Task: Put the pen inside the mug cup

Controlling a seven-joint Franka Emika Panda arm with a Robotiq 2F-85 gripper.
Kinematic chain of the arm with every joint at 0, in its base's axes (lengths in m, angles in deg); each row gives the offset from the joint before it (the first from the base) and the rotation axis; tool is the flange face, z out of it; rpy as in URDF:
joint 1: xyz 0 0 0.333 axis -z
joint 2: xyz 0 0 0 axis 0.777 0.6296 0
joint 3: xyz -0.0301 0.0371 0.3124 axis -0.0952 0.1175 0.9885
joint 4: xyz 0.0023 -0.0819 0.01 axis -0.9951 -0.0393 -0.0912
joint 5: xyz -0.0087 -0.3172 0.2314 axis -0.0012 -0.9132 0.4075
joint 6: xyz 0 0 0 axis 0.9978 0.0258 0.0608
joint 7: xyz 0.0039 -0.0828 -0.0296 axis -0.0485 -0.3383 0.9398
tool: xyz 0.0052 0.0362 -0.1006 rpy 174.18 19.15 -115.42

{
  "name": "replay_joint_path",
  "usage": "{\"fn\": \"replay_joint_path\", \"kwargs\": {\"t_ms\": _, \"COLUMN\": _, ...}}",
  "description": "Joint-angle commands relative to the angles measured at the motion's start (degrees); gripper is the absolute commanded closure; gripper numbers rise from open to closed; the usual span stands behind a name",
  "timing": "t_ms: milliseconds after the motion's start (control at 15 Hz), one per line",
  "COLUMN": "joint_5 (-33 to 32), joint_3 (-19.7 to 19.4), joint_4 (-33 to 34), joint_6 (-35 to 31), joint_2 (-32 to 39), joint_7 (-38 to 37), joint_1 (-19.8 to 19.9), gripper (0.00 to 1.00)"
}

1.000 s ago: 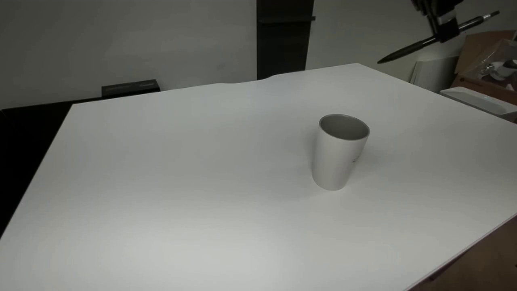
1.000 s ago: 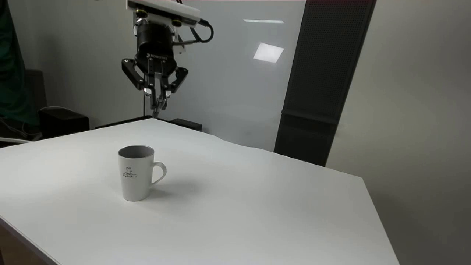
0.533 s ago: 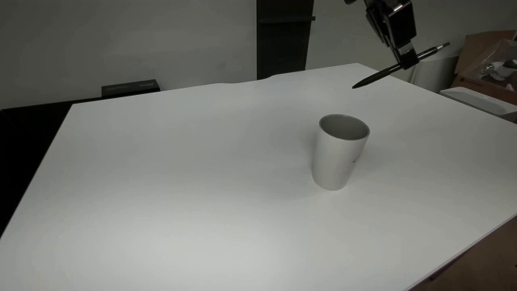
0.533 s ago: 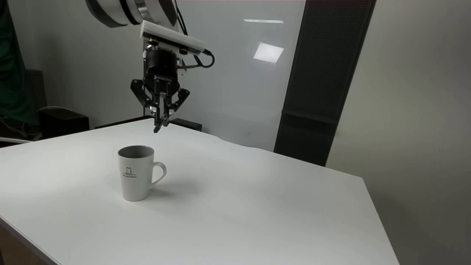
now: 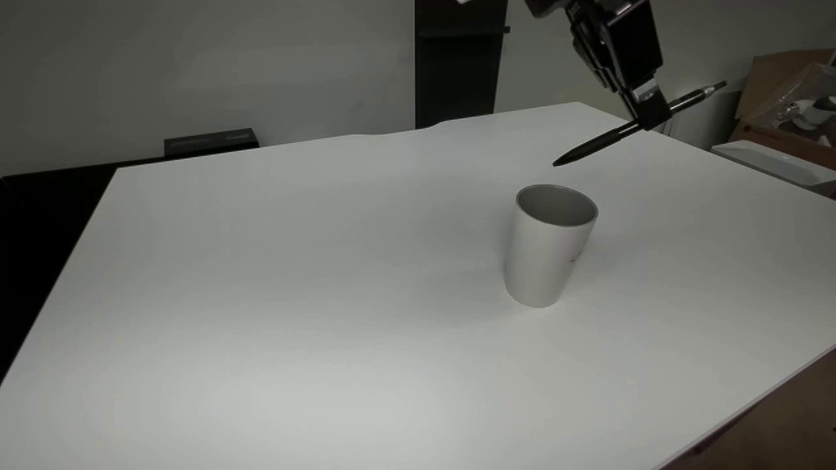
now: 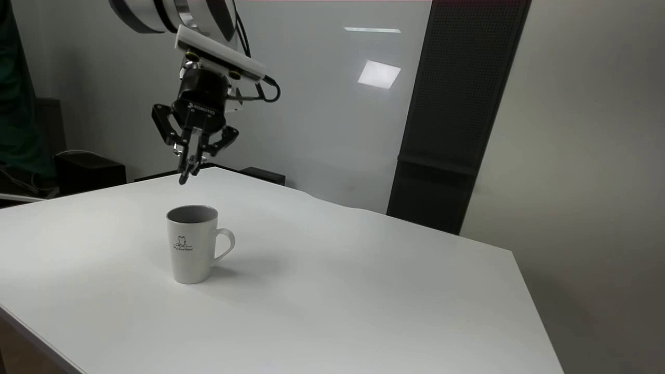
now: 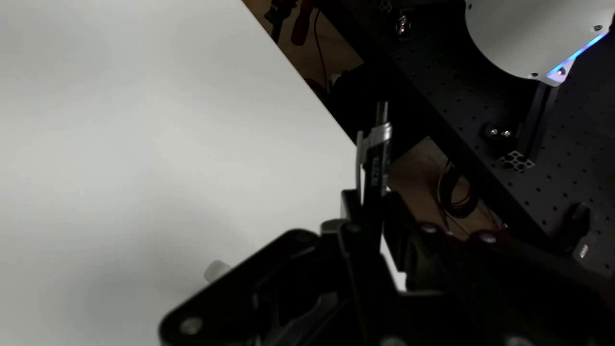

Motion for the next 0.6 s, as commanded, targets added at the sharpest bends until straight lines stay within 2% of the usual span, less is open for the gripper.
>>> {"fn": "replay_joint_path", "kwargs": {"t_ms": 0, "joint_5": 1.4, "joint_3": -0.2, "joint_4": -1.9, "joint_6": 2.1, "joint_2": -3.4, "joint_7": -3.3, "joint_1": 0.2, "gripper": 0.96}}
{"fn": "replay_joint_path", "kwargs": {"t_ms": 267, "joint_5": 0.8, "joint_3": -1.2, "joint_4": -2.3, "joint_6": 0.8, "joint_2": -2.9, "joint_7": -6.3, "joint_1": 0.8, "gripper": 0.96}}
{"fn": "replay_joint_path", "kwargs": {"t_ms": 533, "joint_5": 2.6, "joint_3": -1.9, "joint_4": -1.8, "joint_6": -0.6, "joint_2": -1.9, "joint_7": -5.8, "joint_1": 2.2, "gripper": 0.96}}
